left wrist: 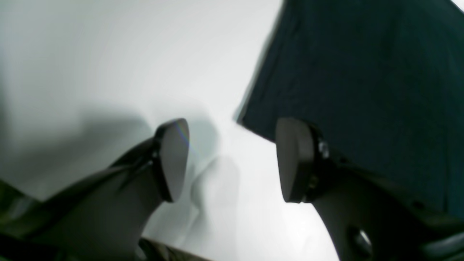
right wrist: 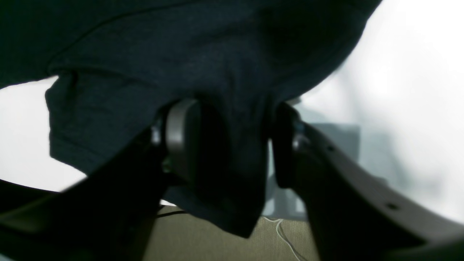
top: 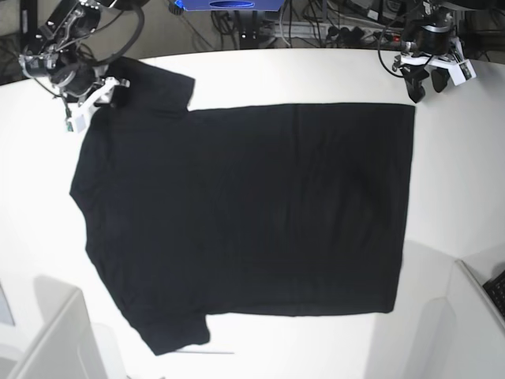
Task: Fold the T-shirt properly
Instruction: 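Grasp the shirt's shoulder corners with both grippers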
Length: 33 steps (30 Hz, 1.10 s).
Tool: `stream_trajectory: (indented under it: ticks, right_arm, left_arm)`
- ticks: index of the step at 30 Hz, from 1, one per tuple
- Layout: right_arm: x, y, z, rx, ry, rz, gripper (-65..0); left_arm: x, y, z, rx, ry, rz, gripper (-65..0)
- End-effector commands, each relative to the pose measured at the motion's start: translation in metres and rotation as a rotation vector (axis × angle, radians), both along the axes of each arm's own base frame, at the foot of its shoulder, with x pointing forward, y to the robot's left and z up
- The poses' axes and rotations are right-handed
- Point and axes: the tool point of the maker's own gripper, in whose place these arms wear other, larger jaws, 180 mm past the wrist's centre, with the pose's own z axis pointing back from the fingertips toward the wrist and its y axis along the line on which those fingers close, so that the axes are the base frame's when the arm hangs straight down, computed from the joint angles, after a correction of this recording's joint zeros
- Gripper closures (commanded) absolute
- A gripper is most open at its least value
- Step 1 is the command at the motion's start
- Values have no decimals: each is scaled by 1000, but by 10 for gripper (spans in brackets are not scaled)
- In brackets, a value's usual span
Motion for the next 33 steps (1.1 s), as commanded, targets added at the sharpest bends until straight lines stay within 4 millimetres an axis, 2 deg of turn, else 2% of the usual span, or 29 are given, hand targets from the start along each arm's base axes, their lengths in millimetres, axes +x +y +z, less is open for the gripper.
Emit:
stream_trajectory:
  ticks: [1, 3, 4, 7, 14, 20, 21, 23, 26, 33]
  right_arm:
    - [-15, -3, -7, -20, 71, 15, -188]
    - [-14, -3, -7, -21, 71, 18, -24]
    - [-14, -2, -7, -20, 72, 22, 0]
    - [-16, -2, -7, -20, 79, 20, 0]
    - [-16, -3, -7, -20, 81, 19, 0]
    - [-17, -4, -7, -22, 79, 17, 0]
    - [-16, -4, -7, -22, 78, 17, 0]
    - [-16, -4, -7, -22, 76, 16, 0]
    - [-16, -4, -7, -22, 75, 16, 0]
    - [-14, -11, -3, -45, 66, 21, 0]
  left_arm:
    - [4, 5, 6, -6, -32, 16, -365]
    - [6, 9, 0, -53, -42, 57, -365]
    - [8, 7, -2, -73, -47, 64, -365]
    - [18, 5, -3, -93, -56, 59, -365]
    - [43, -14, -27, -213, 63, 5, -365]
    - [47, -15, -36, -232, 72, 15, -362]
    - [47, -16, -36, -233, 74, 14, -346]
    - [47, -16, -36, -233, 74, 14, -247]
    - [48, -16, -36, -232, 73, 14, 0]
    - [49, -15, -28, -215, 64, -4, 0]
